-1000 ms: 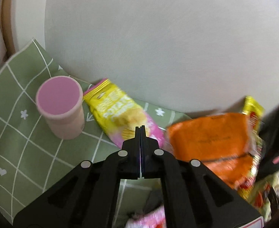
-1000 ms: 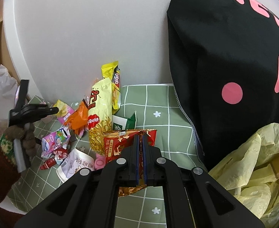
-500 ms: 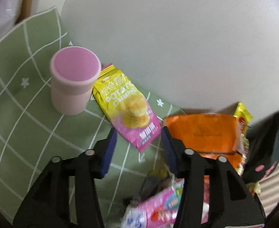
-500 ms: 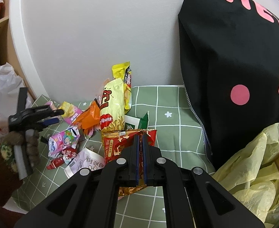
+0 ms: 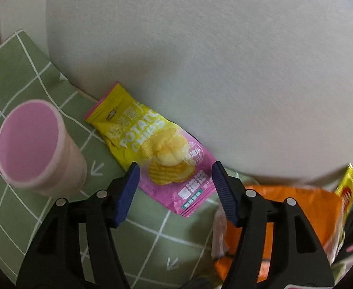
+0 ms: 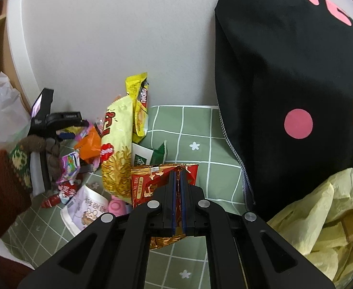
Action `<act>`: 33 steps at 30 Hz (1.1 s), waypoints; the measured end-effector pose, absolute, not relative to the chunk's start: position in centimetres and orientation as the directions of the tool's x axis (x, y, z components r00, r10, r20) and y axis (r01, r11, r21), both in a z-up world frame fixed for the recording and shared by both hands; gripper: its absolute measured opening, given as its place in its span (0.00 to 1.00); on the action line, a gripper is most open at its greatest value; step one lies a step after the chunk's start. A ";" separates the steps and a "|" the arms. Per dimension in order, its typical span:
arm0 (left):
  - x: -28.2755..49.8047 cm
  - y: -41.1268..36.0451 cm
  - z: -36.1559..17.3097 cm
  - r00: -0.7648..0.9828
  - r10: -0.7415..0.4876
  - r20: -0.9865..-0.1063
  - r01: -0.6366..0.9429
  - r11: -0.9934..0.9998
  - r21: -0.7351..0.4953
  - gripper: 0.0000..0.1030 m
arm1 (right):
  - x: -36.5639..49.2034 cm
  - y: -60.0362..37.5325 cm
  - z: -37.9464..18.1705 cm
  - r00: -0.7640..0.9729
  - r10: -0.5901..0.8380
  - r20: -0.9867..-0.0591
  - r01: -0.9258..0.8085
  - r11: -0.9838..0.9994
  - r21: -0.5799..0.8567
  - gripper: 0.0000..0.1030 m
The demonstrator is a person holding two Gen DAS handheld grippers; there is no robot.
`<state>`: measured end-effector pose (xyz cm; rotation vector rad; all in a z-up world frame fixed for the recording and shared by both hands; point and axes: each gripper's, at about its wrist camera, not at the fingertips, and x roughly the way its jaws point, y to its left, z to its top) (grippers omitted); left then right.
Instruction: Collect trash
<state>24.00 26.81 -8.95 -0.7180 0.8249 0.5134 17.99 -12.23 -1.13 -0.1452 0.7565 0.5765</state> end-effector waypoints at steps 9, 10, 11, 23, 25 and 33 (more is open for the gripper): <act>23.6 27.7 -9.0 0.573 0.165 -0.803 -0.662 0.671 -0.334 0.09 | 19.3 -12.1 -2.7 0.549 0.466 -0.694 -0.553 0.825 0.117 0.05; 23.3 27.6 -9.0 0.571 0.160 -0.805 -0.653 0.683 -0.327 0.00 | 19.4 -12.1 -2.7 0.546 0.471 -0.693 -0.552 0.824 0.125 0.05; 23.0 27.5 -8.9 0.570 0.150 -0.808 -0.644 0.693 -0.325 0.00 | 19.5 -12.1 -2.8 0.544 0.474 -0.692 -0.552 0.824 0.130 0.05; 16.4 24.1 -5.6 0.689 -0.067 -0.722 -0.350 0.841 -0.412 0.01 | 18.6 -11.5 -2.0 0.560 0.484 -0.673 -0.543 0.828 0.143 0.04; 15.9 23.9 -5.2 0.693 -0.025 -0.721 -0.328 0.879 -0.346 0.11 | 18.3 -11.2 -2.0 0.558 0.485 -0.673 -0.546 0.825 0.141 0.05; 18.5 26.3 -7.6 0.649 -0.009 -0.761 -0.463 0.789 -0.403 0.53 | 19.4 -10.1 -2.5 0.576 0.462 -0.674 -0.533 0.838 0.119 0.04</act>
